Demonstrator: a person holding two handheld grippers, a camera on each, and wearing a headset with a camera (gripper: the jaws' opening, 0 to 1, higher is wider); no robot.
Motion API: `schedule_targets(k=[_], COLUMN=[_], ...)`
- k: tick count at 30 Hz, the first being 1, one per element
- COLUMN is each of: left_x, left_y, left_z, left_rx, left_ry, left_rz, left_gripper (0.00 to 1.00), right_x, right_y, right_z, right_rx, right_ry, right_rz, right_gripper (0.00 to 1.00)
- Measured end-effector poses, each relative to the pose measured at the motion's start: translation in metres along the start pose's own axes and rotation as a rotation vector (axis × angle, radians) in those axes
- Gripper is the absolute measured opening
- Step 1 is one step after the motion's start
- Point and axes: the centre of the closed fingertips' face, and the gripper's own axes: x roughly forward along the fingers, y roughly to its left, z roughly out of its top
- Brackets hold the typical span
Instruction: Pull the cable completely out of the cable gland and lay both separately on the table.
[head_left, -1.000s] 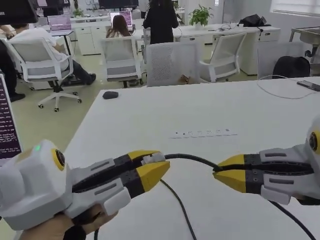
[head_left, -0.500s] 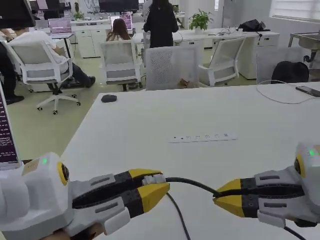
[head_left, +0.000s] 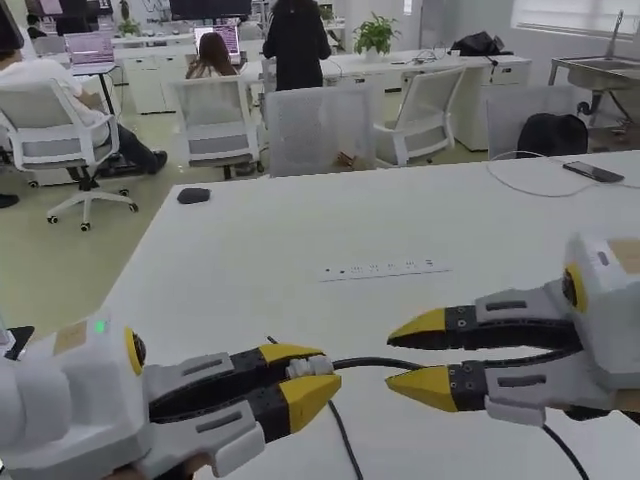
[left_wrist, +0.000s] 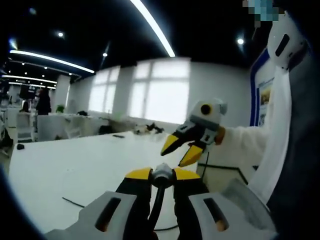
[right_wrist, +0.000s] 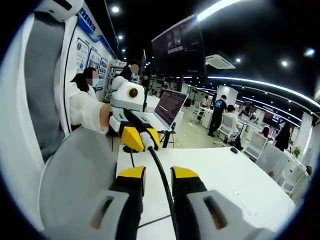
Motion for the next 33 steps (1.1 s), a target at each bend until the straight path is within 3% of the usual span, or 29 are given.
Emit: schedule_targets(k=[2, 8, 10, 16, 25, 33], left_x=[0.004, 0.008, 0.008, 0.008, 0.001, -0.012], left_y=[-0.004, -0.009, -0.010, -0.009, -0.006, -0.010], left_z=[-0.004, -0.004, -0.005, -0.006, 0.000, 0.001], left_rx=[0.014, 0.010, 0.008, 0.005, -0.012, -0.030], left_ry=[0.019, 0.019, 0.025, 0.020, -0.019, -0.049], left_rz=[-0.016, -0.036, -0.040, -0.038, 0.000, 0.048], left_gripper=[0.17, 0.17, 0.17, 0.17, 0.17, 0.17], right_x=[0.006, 0.016, 0.016, 0.016, 0.006, -0.007], right_y=[0.003, 0.008, 0.007, 0.010, 0.001, 0.007], right_z=[0.000, -0.011, -0.013, -0.015, -0.018, -0.023], right_rx=[-0.025, -0.062, -0.085, -0.120, -0.095, -0.050], right_ry=[0.017, 0.069, 0.076, 0.075, 0.066, 0.042], right_rz=[0.011, 0.032, 0.021, 0.021, -0.033, -0.057], right_gripper=[0.19, 0.13, 0.06, 0.05, 0.04, 0.04])
